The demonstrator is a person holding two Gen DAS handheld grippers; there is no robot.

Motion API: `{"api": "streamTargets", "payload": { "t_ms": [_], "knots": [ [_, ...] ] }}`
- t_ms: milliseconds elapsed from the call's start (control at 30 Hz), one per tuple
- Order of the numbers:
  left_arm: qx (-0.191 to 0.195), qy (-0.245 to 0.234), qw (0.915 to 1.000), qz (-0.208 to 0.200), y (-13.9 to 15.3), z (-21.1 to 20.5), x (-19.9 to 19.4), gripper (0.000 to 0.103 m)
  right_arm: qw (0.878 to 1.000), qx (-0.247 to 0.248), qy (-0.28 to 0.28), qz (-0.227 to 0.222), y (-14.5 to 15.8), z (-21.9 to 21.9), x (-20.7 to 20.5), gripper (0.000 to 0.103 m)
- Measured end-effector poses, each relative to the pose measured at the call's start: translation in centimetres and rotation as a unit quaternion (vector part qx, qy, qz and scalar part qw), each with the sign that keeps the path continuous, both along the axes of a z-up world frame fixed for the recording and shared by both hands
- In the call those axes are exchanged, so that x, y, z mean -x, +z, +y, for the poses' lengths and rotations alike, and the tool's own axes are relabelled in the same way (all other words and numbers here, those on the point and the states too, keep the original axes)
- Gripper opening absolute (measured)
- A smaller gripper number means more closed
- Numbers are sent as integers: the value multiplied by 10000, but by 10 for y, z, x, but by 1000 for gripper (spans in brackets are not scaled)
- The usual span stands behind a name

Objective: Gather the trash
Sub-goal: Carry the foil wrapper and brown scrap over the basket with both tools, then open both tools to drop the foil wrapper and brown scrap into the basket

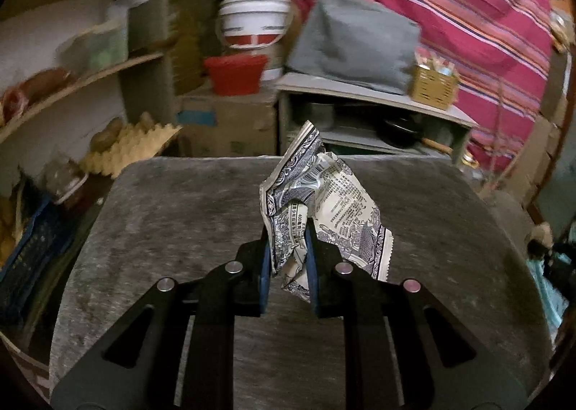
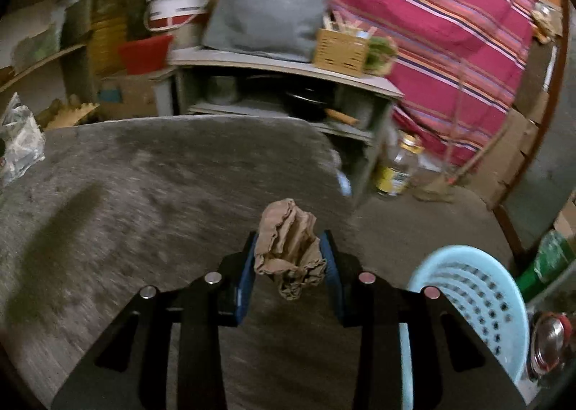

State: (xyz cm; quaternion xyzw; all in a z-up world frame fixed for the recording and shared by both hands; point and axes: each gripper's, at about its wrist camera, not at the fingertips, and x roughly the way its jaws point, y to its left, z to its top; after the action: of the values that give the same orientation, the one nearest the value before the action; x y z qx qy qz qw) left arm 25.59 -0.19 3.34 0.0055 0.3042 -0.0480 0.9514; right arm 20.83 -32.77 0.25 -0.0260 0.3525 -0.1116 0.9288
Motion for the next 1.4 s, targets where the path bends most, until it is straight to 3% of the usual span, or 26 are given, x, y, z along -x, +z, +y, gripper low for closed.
{"api": "streamTargets", "payload": {
  "t_ms": [267, 467, 600, 833, 1067, 1233, 1333, 1400],
  "knots": [
    [-302, -543, 9981, -33, 1, -85, 22, 15, 9990, -103, -422, -117, 14, -79, 55, 35],
    [-157, -1065, 9941, -89, -4, -166, 40, 15, 9966, -283, -750, -179, 10, -135, 86, 35],
    [-30, -1441, 9895, -52, -10, -218, 53, 15, 9946, -253, -988, -186, 4, -165, 101, 35],
    [32, -2035, 9791, -29, -24, -301, 78, 16, 9864, -625, -1493, -300, -4, -220, 132, 35],
    [-20, -2414, 9704, -30, -40, -365, 95, 16, 9828, -806, -1632, -303, -13, -237, 139, 35],
    [102, -2591, 9658, 74, -45, -389, 94, 17, 9836, -853, -1553, -323, -15, -235, 136, 35],
    [-7, -2691, 9631, 50, -46, -402, 96, 26, 9832, -910, -1543, -346, -15, -234, 136, 35],
    [-85, -2733, 9619, 50, -47, -407, 97, 27, 9825, -976, -1546, -356, -16, -235, 136, 35]
  ]
}}
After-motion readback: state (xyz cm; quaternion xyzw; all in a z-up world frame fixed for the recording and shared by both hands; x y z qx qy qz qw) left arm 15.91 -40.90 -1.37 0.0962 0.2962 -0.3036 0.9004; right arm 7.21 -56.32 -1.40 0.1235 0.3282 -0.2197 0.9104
